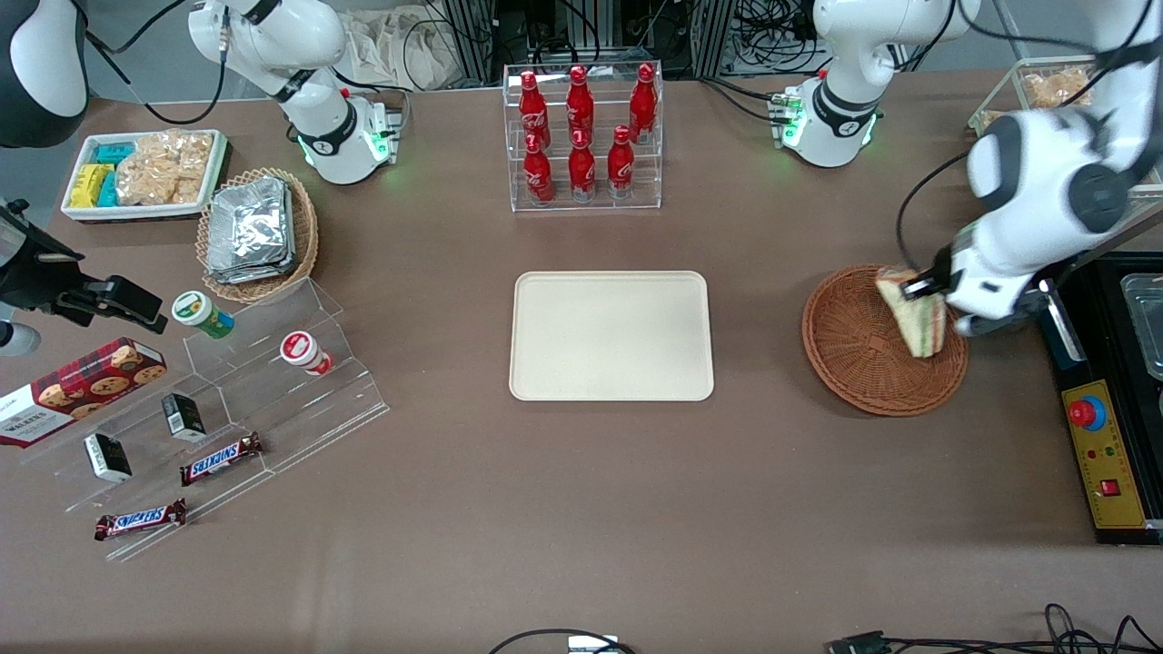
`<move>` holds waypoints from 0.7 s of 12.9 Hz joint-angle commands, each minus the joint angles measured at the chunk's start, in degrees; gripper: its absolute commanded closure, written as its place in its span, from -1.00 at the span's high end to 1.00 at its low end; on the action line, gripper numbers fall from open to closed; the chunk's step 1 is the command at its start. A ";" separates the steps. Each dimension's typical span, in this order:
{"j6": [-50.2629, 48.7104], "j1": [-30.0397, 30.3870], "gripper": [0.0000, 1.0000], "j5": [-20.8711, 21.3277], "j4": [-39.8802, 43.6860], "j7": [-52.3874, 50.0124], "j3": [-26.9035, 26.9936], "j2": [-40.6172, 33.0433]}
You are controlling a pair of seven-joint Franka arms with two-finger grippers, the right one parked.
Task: Place sandwich from basket to tray
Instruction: 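Lift the sandwich out of the basket with the left gripper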
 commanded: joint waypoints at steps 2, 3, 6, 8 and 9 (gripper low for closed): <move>-24.25 0.08 -1.00 0.62 24.58 4.43 0.68 3.99; -29.36 -0.09 -1.00 0.54 30.21 4.52 0.50 5.57; -34.07 -0.88 -1.00 0.27 36.33 4.00 -1.42 7.26; -33.46 -1.15 -1.00 0.27 36.33 -0.28 -7.38 8.21; -33.10 -1.15 -1.00 -0.08 36.50 -6.23 -12.11 9.79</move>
